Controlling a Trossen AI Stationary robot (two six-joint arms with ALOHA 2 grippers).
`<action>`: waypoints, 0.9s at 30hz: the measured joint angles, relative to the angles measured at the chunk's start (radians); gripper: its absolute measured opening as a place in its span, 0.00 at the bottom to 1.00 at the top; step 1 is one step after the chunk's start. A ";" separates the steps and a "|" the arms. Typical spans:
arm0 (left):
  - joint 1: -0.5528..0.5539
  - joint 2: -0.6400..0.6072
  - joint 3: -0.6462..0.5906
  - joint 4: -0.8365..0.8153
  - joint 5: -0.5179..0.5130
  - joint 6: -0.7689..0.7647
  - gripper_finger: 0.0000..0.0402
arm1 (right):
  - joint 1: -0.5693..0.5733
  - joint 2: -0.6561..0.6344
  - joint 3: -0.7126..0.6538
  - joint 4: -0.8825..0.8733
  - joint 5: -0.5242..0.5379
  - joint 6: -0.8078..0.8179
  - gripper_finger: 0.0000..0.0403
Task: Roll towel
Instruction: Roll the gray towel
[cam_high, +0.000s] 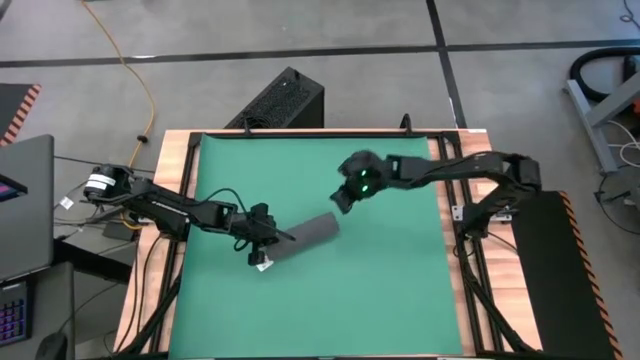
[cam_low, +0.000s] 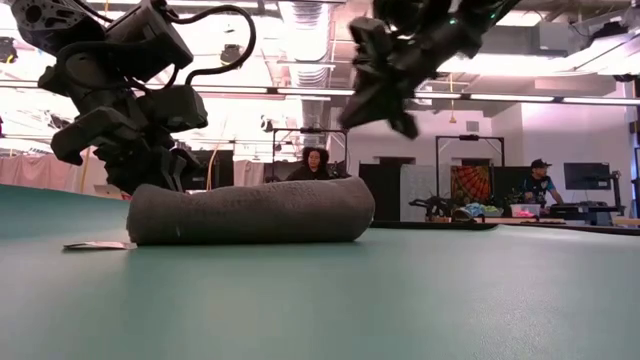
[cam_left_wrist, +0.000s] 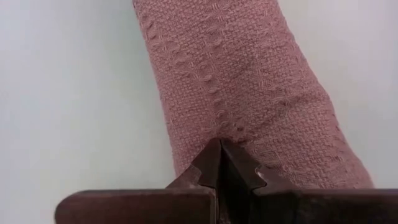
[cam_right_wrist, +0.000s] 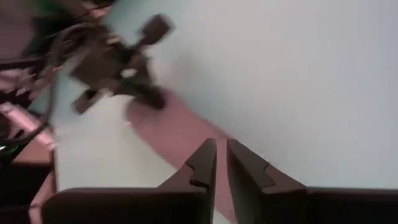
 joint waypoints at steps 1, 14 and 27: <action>0.000 0.000 0.000 0.000 -0.005 -0.001 0.00 | 0.018 0.025 0.000 0.049 -0.003 -0.003 0.14; 0.000 0.000 0.000 0.001 -0.022 -0.013 0.00 | 0.091 0.246 -0.001 0.306 -0.036 0.007 0.05; 0.000 0.001 0.025 -0.025 -0.028 -0.026 0.00 | 0.156 0.390 -0.001 0.294 -0.040 0.007 0.05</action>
